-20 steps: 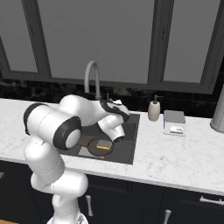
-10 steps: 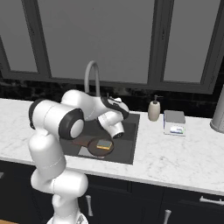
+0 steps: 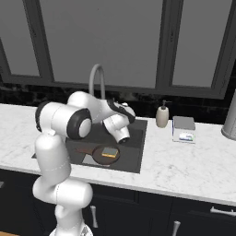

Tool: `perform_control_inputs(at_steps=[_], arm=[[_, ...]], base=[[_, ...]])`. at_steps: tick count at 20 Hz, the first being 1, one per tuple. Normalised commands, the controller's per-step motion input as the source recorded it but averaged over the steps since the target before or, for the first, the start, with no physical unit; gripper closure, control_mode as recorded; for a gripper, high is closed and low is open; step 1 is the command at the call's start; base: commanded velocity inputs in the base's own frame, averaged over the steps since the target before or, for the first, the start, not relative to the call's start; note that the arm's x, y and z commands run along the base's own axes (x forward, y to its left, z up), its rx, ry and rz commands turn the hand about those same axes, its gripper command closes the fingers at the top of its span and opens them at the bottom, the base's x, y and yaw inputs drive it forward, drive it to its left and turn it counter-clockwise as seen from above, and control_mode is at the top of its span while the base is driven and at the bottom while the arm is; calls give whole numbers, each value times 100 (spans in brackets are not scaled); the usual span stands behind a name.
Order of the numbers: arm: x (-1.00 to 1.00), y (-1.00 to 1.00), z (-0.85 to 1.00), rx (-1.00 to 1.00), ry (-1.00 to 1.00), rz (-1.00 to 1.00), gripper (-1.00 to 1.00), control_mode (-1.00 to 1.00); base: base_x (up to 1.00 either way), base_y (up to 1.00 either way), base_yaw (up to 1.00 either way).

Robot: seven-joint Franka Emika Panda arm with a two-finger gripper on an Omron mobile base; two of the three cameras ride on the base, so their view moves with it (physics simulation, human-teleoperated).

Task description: Pick the pan and sponge and place them into the sink. Then turn on the water.

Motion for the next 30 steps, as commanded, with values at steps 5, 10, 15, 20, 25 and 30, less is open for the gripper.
perform_control_inputs(at_steps=[5, 10, 15, 20, 25, 30], arm=[[29, 0, -15, 9, 12, 0, -100, -100], [26, 0, -12, 12, 10, 0, -100, -100], [32, 0, -3, 7, 5, 0, -100, -100], [36, 0, -6, 2, 2, 0, -100, -100], [35, 0, -18, 0, 4, 0, -100, -100], [31, 0, -24, 0, 4, 0, -100, -100]], base=[[0, 0, 0], [0, 0, 0], [0, 0, 0], [0, 0, 0], [0, 0, 0], [0, 0, 0]])
